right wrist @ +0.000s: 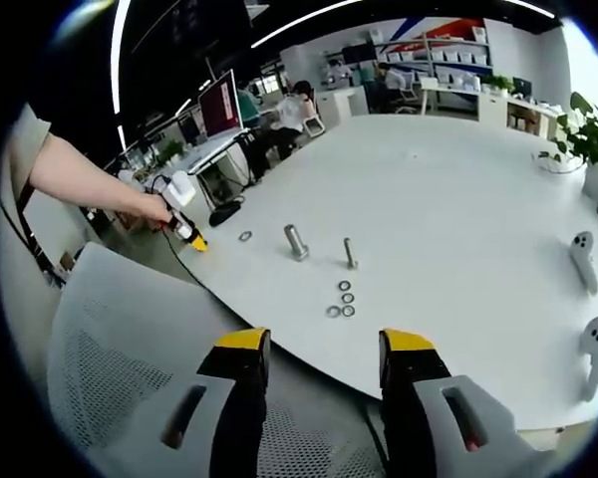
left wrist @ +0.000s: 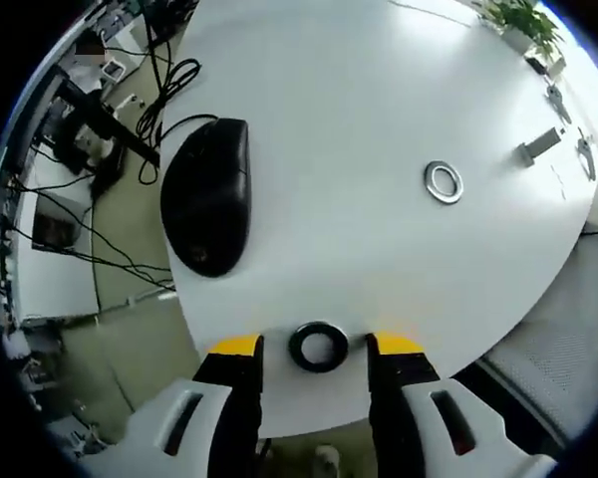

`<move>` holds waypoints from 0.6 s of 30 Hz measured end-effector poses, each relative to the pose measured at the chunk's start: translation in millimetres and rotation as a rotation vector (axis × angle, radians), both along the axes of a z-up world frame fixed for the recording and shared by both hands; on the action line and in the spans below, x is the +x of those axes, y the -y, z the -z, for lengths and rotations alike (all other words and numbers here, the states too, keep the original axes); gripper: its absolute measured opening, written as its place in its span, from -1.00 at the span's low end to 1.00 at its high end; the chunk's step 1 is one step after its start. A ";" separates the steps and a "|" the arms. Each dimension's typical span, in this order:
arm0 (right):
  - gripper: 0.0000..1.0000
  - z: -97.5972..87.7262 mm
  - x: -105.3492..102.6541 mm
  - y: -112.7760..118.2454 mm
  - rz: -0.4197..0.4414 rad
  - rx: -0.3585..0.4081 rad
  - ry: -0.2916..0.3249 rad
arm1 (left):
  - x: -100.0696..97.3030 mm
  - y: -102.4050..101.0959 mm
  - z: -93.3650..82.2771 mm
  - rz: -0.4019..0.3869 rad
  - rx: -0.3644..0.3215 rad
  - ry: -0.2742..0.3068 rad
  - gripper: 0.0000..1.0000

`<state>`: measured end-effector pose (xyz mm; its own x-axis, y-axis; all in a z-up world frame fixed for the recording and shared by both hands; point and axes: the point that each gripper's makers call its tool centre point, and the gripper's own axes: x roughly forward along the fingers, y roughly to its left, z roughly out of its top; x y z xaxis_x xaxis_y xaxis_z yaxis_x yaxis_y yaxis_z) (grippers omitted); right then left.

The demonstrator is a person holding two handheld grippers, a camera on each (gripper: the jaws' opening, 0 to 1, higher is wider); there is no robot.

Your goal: Place the washer onto the threaded stud by aligning its center hole with the stud, sliding it down to the base, and recovering from edge contact or off-axis alignment until the washer reaches the visible bottom stop.

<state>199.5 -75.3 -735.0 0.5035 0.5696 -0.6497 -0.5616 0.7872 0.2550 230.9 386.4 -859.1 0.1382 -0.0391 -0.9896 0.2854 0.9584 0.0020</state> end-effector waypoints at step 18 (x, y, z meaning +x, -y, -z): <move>-0.11 0.0 0.1 -0.1 0.002 0.005 -0.001 | -8.1 1.9 -6.1 0.016 0.005 0.018 -0.57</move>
<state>199.7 -75.2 -735.0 0.5036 0.5719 -0.6475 -0.5598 0.7869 0.2596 222.8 384.5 -853.0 0.1549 -0.0368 -0.9872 0.3003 0.9538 0.0116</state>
